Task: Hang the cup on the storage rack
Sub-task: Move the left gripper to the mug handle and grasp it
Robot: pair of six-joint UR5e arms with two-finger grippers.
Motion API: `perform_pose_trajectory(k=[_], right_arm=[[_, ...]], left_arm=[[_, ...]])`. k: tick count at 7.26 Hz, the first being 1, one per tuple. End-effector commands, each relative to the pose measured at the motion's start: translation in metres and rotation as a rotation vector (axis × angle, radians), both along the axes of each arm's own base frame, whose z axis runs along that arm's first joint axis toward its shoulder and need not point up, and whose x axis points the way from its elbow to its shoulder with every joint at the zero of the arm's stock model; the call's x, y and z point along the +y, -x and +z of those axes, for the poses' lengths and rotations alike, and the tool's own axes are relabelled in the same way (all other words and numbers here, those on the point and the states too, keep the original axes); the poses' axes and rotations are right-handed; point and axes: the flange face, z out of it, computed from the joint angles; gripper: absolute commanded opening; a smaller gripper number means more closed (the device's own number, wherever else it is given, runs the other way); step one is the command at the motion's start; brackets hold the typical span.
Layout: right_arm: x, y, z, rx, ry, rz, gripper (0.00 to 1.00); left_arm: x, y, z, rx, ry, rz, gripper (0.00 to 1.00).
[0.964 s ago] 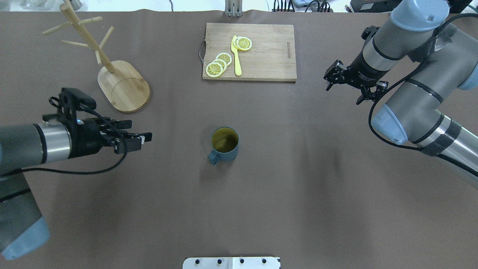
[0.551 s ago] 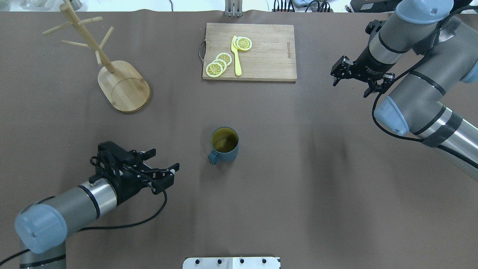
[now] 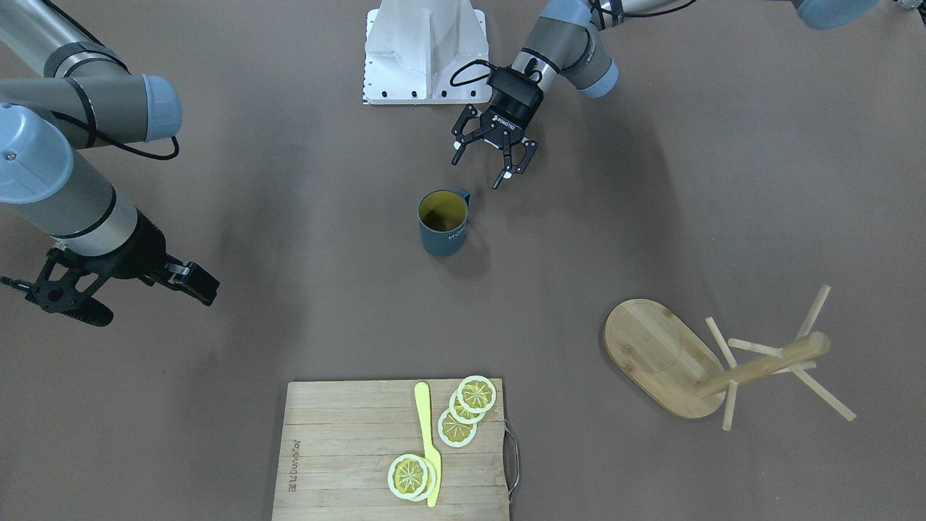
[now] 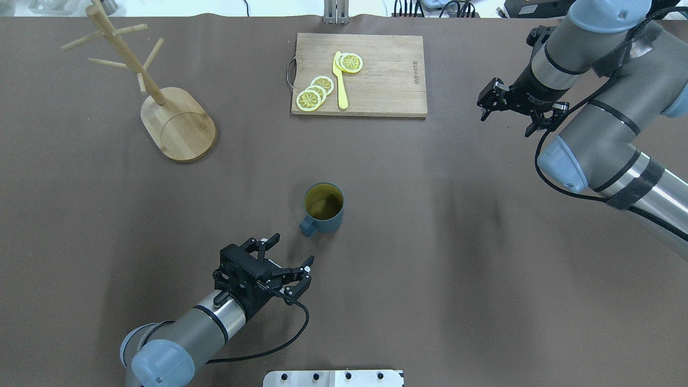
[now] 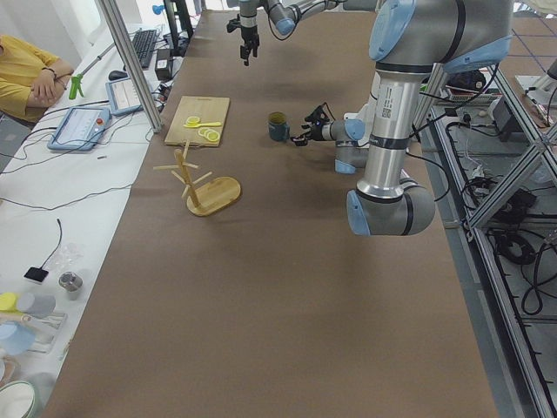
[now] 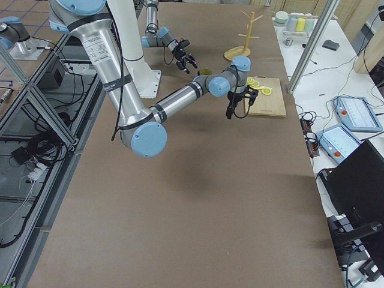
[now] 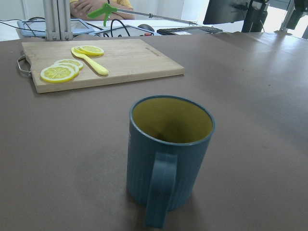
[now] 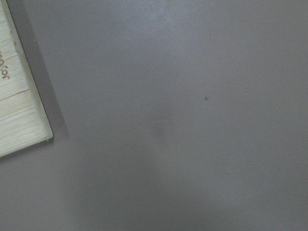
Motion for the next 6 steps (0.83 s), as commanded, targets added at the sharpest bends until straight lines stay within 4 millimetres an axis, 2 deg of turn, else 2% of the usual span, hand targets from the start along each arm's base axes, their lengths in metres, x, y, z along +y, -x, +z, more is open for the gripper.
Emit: perform_pose_trajectory(k=[1,3,4,5,6], right_arm=[[0.0,0.001,-0.001,0.0,-0.001,0.001,1.0],[0.0,0.002,-0.001,0.001,-0.001,0.0,1.0],[0.0,0.002,-0.001,0.001,-0.001,0.0,1.0],[0.0,0.002,0.0,0.003,0.0,-0.001,1.0],[-0.001,0.002,0.001,0.003,0.001,0.0,1.0]], left_arm=[[-0.019,0.007,-0.001,-0.016,-0.029,-0.034,0.9],[-0.033,-0.007,0.024,-0.072,-0.022,-0.054,0.9],[-0.037,-0.016,0.016,-0.069,-0.022,-0.058,0.9],[-0.039,-0.027,0.021,-0.084,-0.02,-0.06,0.9],[-0.041,-0.032,0.015,-0.077,-0.019,-0.06,0.89]])
